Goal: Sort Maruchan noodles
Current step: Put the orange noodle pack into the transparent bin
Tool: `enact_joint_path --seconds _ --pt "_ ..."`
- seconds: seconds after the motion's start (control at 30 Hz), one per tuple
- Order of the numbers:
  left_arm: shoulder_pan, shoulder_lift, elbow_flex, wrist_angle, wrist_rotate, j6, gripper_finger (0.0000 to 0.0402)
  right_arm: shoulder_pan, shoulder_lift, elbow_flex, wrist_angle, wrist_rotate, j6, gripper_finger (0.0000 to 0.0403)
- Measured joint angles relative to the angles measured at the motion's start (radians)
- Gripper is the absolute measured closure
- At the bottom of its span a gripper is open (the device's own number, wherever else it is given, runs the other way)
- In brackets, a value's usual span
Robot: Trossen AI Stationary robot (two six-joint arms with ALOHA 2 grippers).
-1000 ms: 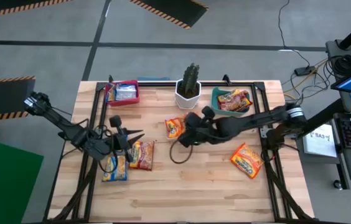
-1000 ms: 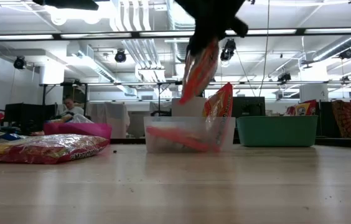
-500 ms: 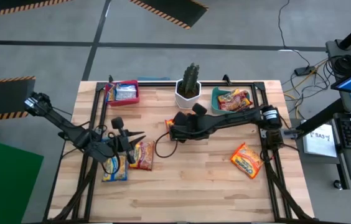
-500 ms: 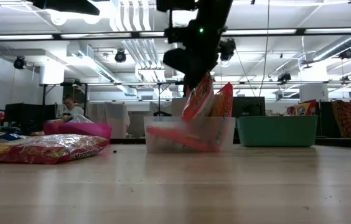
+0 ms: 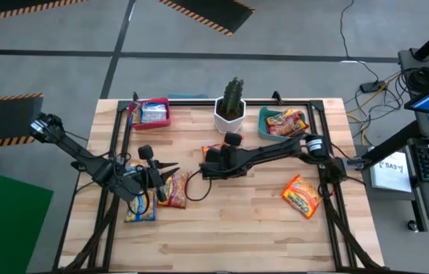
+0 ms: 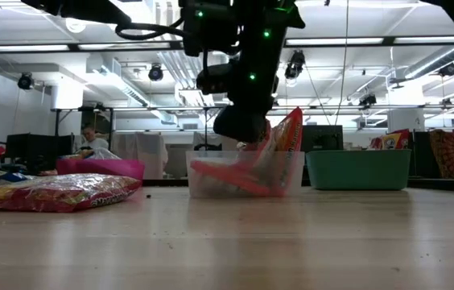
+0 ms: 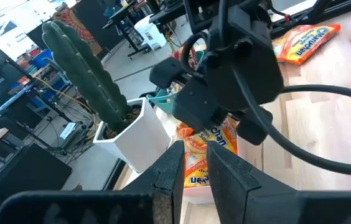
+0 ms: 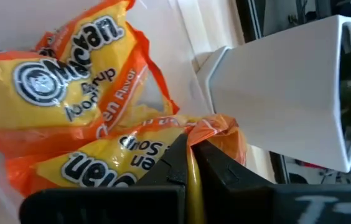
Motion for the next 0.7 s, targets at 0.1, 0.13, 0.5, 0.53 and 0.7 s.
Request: enact_joint_path --seconds 0.1,0.13,0.5,0.53,0.7 --pt "0.0 0.0 0.0 0.001 0.0 0.0 0.035 0.007 0.0 0.0 0.001 -0.006 0.003 0.0392" --pt "0.0 0.0 0.0 0.002 0.0 -0.001 0.035 0.008 -0.001 0.0 0.001 -0.01 0.01 0.0389" --pt "0.0 0.0 0.0 0.002 0.0 -0.075 0.035 0.02 -0.058 -0.001 -0.002 -0.064 0.115 0.0294" --pt "0.0 0.0 0.0 0.002 0.0 -0.081 0.035 0.025 -0.065 0.001 -0.002 -0.063 0.117 0.0283" --pt "0.0 0.0 0.0 0.006 0.0 -0.094 0.035 0.071 -0.137 0.001 -0.001 -0.06 0.155 0.0239"
